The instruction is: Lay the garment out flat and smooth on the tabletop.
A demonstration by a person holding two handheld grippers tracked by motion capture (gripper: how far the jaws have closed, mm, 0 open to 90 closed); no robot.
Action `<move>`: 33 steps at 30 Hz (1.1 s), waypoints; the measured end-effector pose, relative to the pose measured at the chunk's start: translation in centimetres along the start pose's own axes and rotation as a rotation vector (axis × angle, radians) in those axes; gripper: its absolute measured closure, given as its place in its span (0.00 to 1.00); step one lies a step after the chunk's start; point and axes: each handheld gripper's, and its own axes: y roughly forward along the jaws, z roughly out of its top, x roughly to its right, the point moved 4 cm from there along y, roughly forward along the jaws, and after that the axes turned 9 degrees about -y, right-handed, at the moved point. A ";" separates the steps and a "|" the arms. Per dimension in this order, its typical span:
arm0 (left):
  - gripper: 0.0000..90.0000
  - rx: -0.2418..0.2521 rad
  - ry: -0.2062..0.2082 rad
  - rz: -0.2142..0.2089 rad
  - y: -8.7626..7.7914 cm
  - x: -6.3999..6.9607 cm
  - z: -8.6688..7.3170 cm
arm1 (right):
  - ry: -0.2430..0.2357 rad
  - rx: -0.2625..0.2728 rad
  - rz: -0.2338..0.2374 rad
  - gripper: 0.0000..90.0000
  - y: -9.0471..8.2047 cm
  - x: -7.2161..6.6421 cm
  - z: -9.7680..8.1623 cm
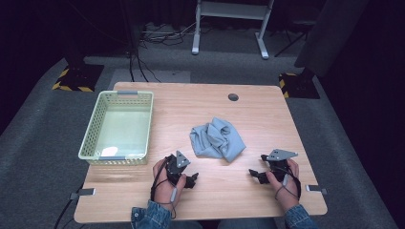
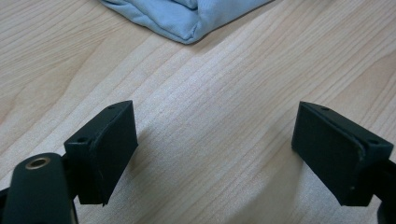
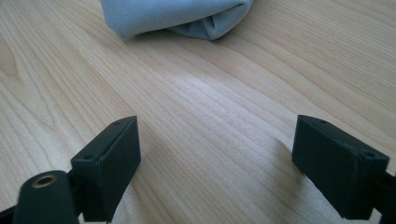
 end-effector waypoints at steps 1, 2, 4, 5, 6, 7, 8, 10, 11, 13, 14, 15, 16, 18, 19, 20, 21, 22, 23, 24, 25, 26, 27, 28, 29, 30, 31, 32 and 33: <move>0.15 0.000 0.000 0.000 0.0 0.0 0.0 | 0.000 0.000 0.000 0.17 0.0 0.0 0.0; 0.15 0.000 0.000 0.000 0.0 0.0 0.0 | 0.000 0.000 0.000 0.17 0.0 0.0 0.0; 0.15 0.000 0.000 -0.001 0.0 0.0 0.0 | 0.000 0.000 0.000 0.17 0.0 0.0 0.0; 0.15 -0.001 0.000 -0.001 0.0 0.0 0.0 | 0.000 0.000 0.001 0.17 0.0 0.0 0.0; 0.15 -0.001 -0.001 -0.002 0.0 0.0 0.0 | -0.001 0.000 0.001 0.17 0.0 0.0 0.0; 0.15 -0.001 -0.001 -0.002 0.0 0.0 0.0 | -0.001 0.000 0.001 0.17 0.0 0.0 0.0; 0.15 -0.001 -0.002 -0.003 0.0 0.0 0.0 | -0.001 0.000 0.002 0.17 0.0 0.0 0.0; 0.15 -0.001 -0.002 -0.002 0.0 0.0 0.0 | -0.001 0.001 0.002 0.17 0.0 0.0 0.0; 0.15 -0.001 -0.002 -0.002 0.0 0.0 0.0 | -0.001 0.000 0.002 0.17 0.0 0.0 0.0; 0.15 -0.001 -0.002 -0.003 0.0 0.0 0.0 | -0.001 0.000 0.001 0.17 0.0 0.0 0.0; 0.15 -0.002 -0.002 -0.002 0.0 0.0 0.0 | -0.001 0.000 0.002 0.17 0.0 0.0 0.0; 0.15 -0.003 -0.004 -0.005 0.0 0.0 0.0 | -0.002 0.000 0.002 0.17 0.0 0.0 0.0; 0.15 -0.005 0.000 -0.006 0.1 0.0 0.1 | -0.002 0.000 0.002 0.17 0.0 0.0 0.0; 0.14 -0.005 0.001 -0.007 0.1 0.0 0.1 | -0.004 0.001 0.003 0.17 0.0 0.0 0.0; 0.14 -0.007 0.002 -0.006 0.1 0.0 0.1 | -0.005 0.001 0.003 0.17 0.0 0.0 0.0; 0.14 -0.006 0.002 -0.007 0.1 0.0 0.1 | -0.005 0.001 0.004 0.17 0.0 0.0 0.0; 0.14 -0.007 0.000 -0.009 0.1 0.0 0.1 | -0.006 0.001 0.005 0.17 0.0 0.0 0.0; 0.14 -0.006 -0.002 -0.009 0.1 0.0 0.1 | -0.006 0.001 0.005 0.17 0.0 0.0 0.0; 0.14 -0.004 -0.004 -0.007 0.1 0.0 0.1 | -0.006 0.001 0.005 0.17 0.0 0.0 0.0; 0.14 -0.004 -0.008 -0.004 0.1 0.0 0.1 | -0.008 0.002 0.007 0.17 0.0 -0.1 0.0; 0.14 -0.007 -0.008 -0.001 0.1 0.0 0.2 | -0.008 0.001 0.008 0.17 0.0 -0.1 0.0; 0.14 -0.014 -0.010 0.000 0.1 -0.1 0.2 | -0.009 0.001 0.008 0.17 0.0 -0.1 0.0; 0.15 -0.018 -0.021 0.005 0.1 -0.1 0.4 | -0.008 0.001 0.008 0.17 0.0 -0.1 0.0; 0.18 -0.017 -0.030 0.005 0.0 -0.1 0.5 | -0.008 0.001 0.008 0.17 0.0 -0.1 0.0; 0.18 -0.022 -0.043 0.006 0.0 -0.2 0.6 | -0.008 0.001 0.008 0.17 0.0 -0.1 0.0; 0.17 -0.017 -0.048 0.010 -0.2 -0.2 0.7 | -0.008 0.001 0.008 0.17 0.0 -0.1 0.0; 0.18 -0.008 -0.044 0.015 -0.3 -0.2 0.9 | -0.008 0.001 0.008 0.17 0.0 -0.1 0.0; 0.18 -0.003 -0.040 0.019 -0.4 -0.2 1.1 | -0.008 0.001 0.008 0.17 0.0 -0.1 0.0; 0.18 0.007 -0.038 0.027 -0.6 -0.2 1.3 | -0.009 0.001 0.009 0.17 0.0 -0.1 0.0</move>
